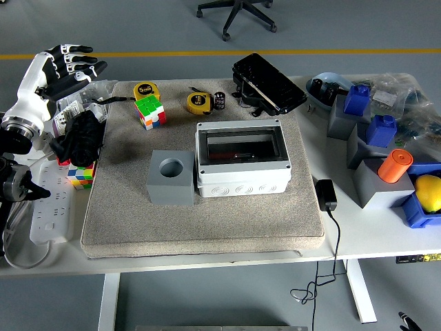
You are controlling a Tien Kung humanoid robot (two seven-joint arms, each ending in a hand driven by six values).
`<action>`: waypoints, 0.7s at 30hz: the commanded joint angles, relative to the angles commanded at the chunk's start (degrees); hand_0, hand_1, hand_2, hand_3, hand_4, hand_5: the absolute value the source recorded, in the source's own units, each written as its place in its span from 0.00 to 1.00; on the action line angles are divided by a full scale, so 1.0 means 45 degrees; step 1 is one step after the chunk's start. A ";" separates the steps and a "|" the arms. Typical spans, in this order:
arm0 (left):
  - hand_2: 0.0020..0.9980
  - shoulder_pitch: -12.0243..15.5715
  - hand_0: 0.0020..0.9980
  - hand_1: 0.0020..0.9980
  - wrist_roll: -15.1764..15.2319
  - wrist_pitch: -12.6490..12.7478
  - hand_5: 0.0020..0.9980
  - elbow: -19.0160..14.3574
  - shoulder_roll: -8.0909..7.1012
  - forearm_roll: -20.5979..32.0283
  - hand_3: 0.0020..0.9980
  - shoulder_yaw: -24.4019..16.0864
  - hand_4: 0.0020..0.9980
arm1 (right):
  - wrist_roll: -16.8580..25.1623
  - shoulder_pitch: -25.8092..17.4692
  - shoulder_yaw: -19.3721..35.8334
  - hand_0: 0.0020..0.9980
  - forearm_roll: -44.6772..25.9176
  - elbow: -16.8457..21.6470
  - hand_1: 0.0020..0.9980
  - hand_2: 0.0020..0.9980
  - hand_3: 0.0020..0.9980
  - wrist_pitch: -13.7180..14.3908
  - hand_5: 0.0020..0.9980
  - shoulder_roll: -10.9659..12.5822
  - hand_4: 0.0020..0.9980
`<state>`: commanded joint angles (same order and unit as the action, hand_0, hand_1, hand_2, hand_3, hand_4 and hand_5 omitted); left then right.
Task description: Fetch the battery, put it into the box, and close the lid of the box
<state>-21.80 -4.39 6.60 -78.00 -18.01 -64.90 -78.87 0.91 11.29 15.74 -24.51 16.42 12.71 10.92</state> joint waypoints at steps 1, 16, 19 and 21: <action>0.58 -0.0013 0.49 0.59 0.0000 0.0002 0.26 0.0003 -0.0002 0.0004 0.58 0.0000 0.95 | 0.0005 0.0004 -0.0004 0.66 -0.0003 0.0001 0.64 0.65 0.54 0.0002 0.43 -0.0003 0.89; 0.58 -0.0029 0.48 0.58 -0.0119 -0.0170 0.26 0.0063 -0.0012 0.0042 0.58 0.0139 0.94 | -0.0030 0.0048 -0.0198 0.66 -0.0094 -0.0019 0.64 0.65 0.54 -0.0021 0.44 0.0058 0.89; 0.58 -0.0075 0.48 0.58 -0.0077 -0.0209 0.26 0.0206 -0.0037 0.0198 0.58 0.0234 0.94 | 0.0002 -0.0022 -0.0107 0.66 -0.0040 -0.0018 0.64 0.65 0.54 -0.0022 0.44 0.0024 0.89; 0.58 -0.0062 0.48 0.58 -0.0076 -0.0224 0.26 0.0257 -0.0079 0.0208 0.58 0.0351 0.94 | 0.0020 -0.0060 -0.0087 0.66 -0.0028 -0.0018 0.64 0.65 0.54 -0.0044 0.44 -0.0020 0.89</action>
<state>-22.08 -4.73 5.59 -76.84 -18.37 -63.96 -77.29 0.99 11.02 15.35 -24.64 16.34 12.51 10.84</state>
